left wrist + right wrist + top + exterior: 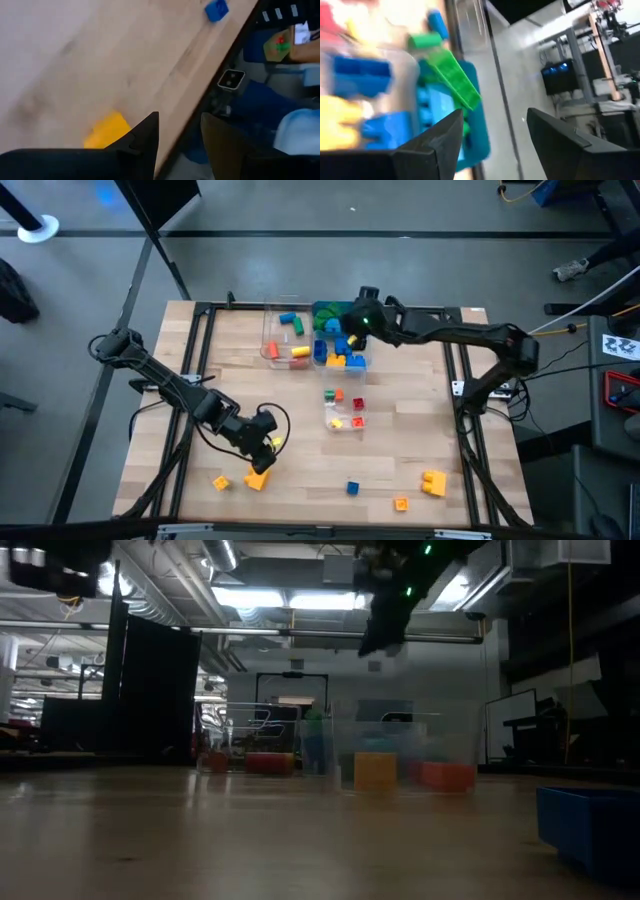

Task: Sort blocks by size
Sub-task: Put the yellow 4 stud small game piece into the bottom transparent bin

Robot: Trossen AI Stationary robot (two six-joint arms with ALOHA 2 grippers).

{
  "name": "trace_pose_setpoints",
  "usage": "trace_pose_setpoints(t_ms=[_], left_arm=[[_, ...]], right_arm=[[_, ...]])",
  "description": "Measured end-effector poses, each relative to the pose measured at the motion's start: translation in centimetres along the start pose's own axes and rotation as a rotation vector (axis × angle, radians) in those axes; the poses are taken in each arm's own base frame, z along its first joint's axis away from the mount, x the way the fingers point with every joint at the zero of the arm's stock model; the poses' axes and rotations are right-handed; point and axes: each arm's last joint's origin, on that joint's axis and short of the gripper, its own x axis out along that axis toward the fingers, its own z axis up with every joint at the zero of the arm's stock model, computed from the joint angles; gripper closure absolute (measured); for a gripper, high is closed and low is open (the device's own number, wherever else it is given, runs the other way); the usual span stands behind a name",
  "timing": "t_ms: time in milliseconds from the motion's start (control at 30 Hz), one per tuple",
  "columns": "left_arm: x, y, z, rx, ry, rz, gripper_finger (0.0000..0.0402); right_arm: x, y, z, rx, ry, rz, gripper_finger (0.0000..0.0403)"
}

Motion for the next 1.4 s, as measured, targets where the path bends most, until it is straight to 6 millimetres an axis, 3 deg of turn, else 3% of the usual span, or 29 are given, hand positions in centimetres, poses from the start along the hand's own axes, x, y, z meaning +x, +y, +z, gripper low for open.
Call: trace_pose_setpoints(t_ms=[200,367,667,933,1167,1400], left_arm=[[0.1,-0.2,-0.9,-0.137,0.051,-0.003,0.0270],[0.1,-0.3,-1.4,-0.182,0.058,-0.003,0.0270],[0.2,-0.2,-1.9,-0.385,0.119,0.036,0.0270],[-1.0,-0.6,-2.8,-0.467,0.248,0.123,0.0270],[-2.0,0.2,-4.1,-0.493,0.531,0.253,0.0270],[-2.2,0.2,-5.4,-0.453,0.552,0.290,0.0270]], right_arm=[[-4.8,2.9,1.5,0.060,-0.112,0.221,0.0180],[-7.5,6.3,2.2,0.027,-0.175,0.493,0.0180],[-11.6,10.9,2.1,-0.087,-0.126,0.662,0.0180],[-13.9,13.1,1.8,-0.159,-0.119,0.725,0.0180],[-14.9,14.0,1.7,-0.164,-0.117,0.750,0.0180],[-15.7,14.6,1.4,-0.200,-0.108,0.769,0.0180]])
